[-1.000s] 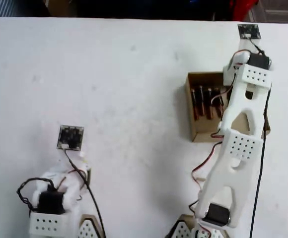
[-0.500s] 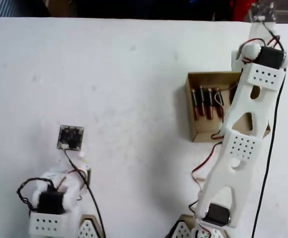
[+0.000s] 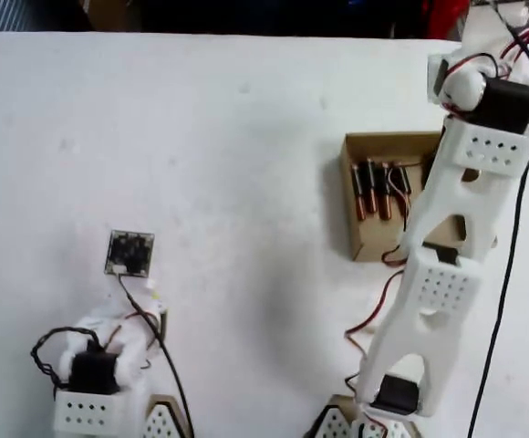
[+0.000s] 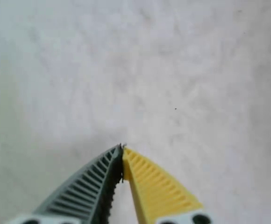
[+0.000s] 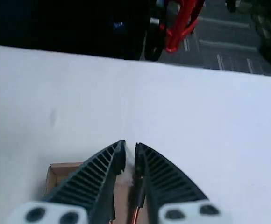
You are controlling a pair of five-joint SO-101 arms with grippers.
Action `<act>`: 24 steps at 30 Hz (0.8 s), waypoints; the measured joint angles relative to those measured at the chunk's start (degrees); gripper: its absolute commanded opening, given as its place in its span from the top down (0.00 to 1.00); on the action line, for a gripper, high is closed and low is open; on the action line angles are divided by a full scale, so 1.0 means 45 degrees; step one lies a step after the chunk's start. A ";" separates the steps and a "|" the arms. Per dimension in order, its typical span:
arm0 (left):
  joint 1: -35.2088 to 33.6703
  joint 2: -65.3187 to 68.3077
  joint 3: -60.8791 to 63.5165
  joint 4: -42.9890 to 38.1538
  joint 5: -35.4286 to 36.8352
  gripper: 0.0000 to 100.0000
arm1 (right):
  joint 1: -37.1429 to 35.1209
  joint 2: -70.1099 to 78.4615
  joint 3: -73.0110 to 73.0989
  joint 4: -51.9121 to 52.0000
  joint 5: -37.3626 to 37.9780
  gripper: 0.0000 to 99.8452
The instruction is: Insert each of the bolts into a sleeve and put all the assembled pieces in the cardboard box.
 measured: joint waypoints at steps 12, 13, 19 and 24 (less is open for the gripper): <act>0.0000 0.0000 0.0000 0.0000 0.0000 0.98 | -0.0606 -0.4376 -0.0020 0.0059 0.0000 0.98; 0.0000 0.0000 0.0000 0.0000 0.0000 0.98 | -0.0606 -0.4689 -0.0020 0.0059 0.0000 0.98; 0.0000 0.0000 0.0000 0.0000 0.0000 0.98 | -0.0606 -0.6271 -0.0078 0.0059 0.0000 0.98; 0.0000 0.0000 0.0000 0.0000 0.0000 0.98 | -0.0606 -0.7404 -0.0078 0.0059 0.0000 0.98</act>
